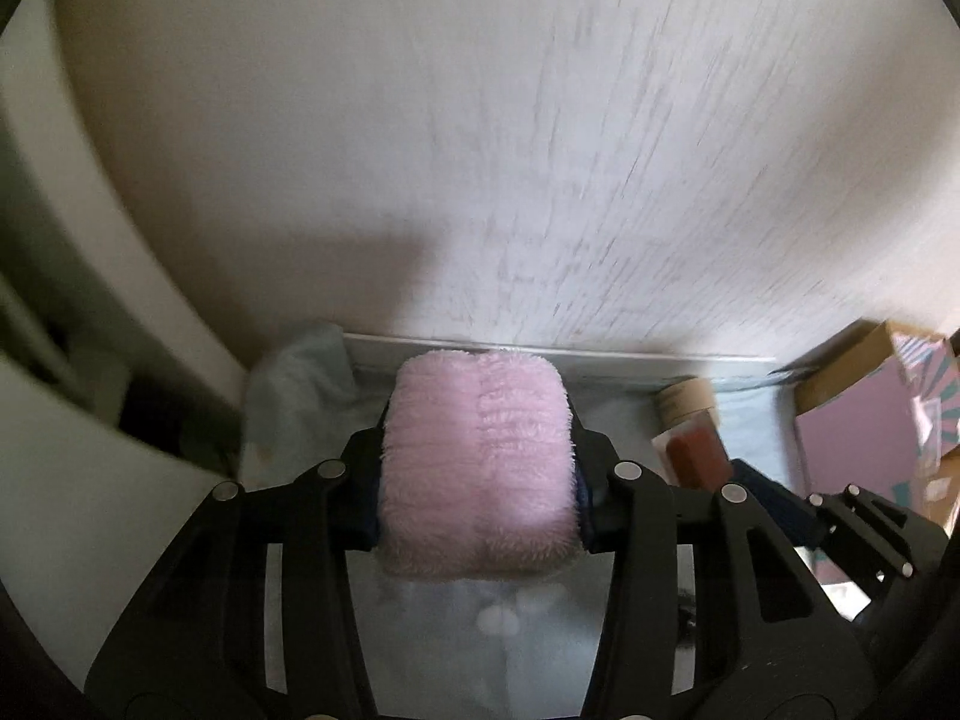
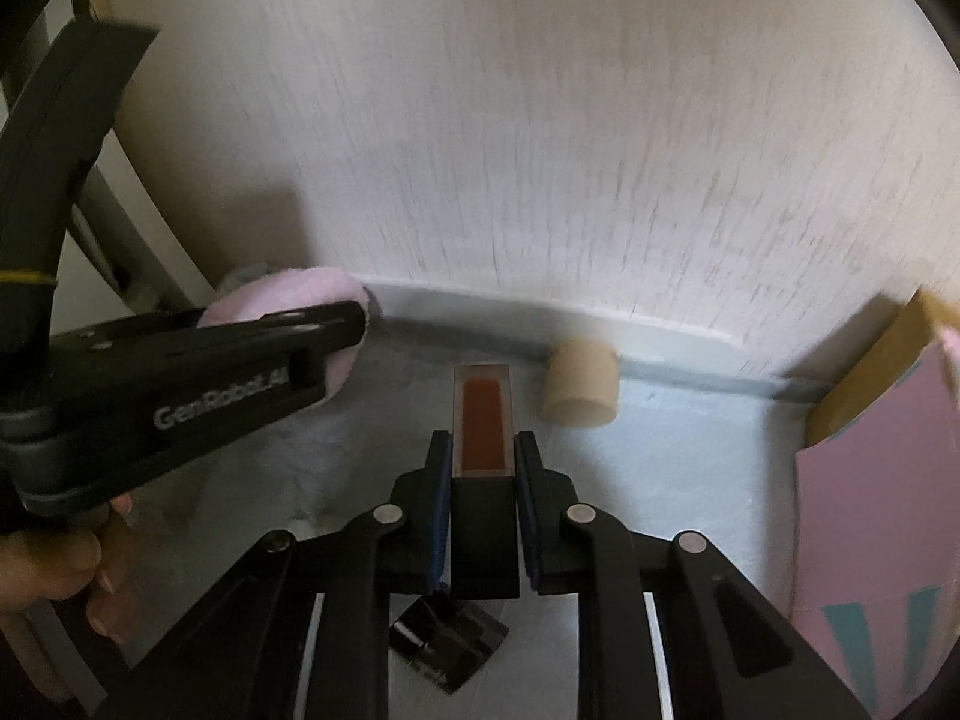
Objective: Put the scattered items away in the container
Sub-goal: 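Grasp the pink fluffy pouch with left tool while right tool grasps red lipstick, then carry pouch and lipstick into the box and open both tools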
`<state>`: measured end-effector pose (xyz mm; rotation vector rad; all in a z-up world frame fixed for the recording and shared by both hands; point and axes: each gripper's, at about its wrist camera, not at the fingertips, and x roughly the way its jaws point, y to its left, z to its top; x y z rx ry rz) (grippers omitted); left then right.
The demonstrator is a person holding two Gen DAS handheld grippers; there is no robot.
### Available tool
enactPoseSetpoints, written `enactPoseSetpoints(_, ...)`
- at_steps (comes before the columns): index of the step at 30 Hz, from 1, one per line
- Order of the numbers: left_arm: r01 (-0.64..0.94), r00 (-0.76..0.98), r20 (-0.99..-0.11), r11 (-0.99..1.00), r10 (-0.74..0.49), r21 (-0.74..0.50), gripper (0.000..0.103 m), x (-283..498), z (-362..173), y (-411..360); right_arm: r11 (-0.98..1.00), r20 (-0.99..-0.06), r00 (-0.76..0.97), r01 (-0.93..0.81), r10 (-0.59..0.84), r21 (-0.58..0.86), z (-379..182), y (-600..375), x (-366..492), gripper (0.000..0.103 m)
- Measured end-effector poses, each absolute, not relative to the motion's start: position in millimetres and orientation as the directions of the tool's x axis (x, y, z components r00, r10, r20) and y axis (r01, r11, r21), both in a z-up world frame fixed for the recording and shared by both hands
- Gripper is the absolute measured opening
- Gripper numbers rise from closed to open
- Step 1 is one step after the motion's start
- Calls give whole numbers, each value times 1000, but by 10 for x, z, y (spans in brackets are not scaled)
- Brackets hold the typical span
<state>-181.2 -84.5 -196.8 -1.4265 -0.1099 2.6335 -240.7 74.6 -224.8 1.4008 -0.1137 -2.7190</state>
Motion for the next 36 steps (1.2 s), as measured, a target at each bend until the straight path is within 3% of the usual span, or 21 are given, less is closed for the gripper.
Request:
enactPoseSetpoints(6, -61, -543, -814, -977, 204, -204, 41, -1572, -1540, -891, -986, -782, -602, 62, -158, 152, -1778, 881, -2269, 18)
enactPoseSetpoints(16, -99, -575, -787, -974, 222, -202, 41, -1003, -874, -348, -970, -732, -638, 130, -240, 204, -1072, 991, -2029, 18)
enactPoseSetpoints(22, -143, -592, -771, -972, 236, -188, 41, -1184, -580, 74, -971, -705, -669, 116, -234, 211, -772, 1443, -1803, 18)
enactPoseSetpoints(36, -281, -556, -768, -941, 318, -186, 41, -1220, -521, 1296, -990, -721, -684, 21, -115, 139, -491, 2961, -1341, 18)
